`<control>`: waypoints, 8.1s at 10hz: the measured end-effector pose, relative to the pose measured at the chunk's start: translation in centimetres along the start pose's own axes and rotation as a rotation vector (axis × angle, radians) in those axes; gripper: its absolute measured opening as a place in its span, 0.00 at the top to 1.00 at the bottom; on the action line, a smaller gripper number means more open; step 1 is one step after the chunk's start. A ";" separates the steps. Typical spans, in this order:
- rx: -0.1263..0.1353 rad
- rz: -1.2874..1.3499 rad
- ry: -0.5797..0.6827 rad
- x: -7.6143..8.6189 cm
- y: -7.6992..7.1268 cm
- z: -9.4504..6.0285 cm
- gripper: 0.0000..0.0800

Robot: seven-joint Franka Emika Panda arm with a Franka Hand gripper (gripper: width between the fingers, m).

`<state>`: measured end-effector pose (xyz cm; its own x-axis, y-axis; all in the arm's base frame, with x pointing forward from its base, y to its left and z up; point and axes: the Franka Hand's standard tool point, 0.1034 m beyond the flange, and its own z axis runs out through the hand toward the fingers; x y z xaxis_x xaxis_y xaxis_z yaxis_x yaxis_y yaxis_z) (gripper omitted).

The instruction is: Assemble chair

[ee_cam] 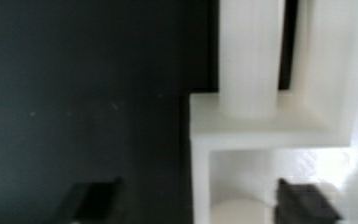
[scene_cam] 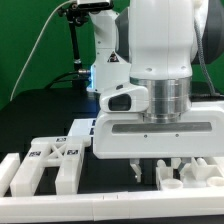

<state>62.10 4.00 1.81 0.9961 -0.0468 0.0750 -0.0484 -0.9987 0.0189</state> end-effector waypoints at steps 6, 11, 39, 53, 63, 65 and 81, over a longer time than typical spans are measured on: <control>0.000 0.000 0.000 0.0 0.0 0.0 0.19; 0.014 -0.057 -0.046 -1.4 1.6 -6.0 0.19; -0.043 0.033 -0.961 -15.5 -2.3 -1.0 0.19; -0.042 0.033 -0.961 -15.5 -2.3 -1.0 0.64; 0.030 -0.035 -0.553 -5.7 -4.2 -11.9 0.64; 0.082 -0.073 -0.331 -0.4 -5.1 -16.1 0.64; 0.124 -0.069 0.542 1.8 -6.9 -12.4 0.64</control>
Offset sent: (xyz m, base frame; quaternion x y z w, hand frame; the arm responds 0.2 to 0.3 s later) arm 0.0000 0.0000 0.0000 0.0000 0.0000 0.0000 1.0000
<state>63.33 11.11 14.16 0.8142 0.0042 0.5806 0.0575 -0.9957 -0.0733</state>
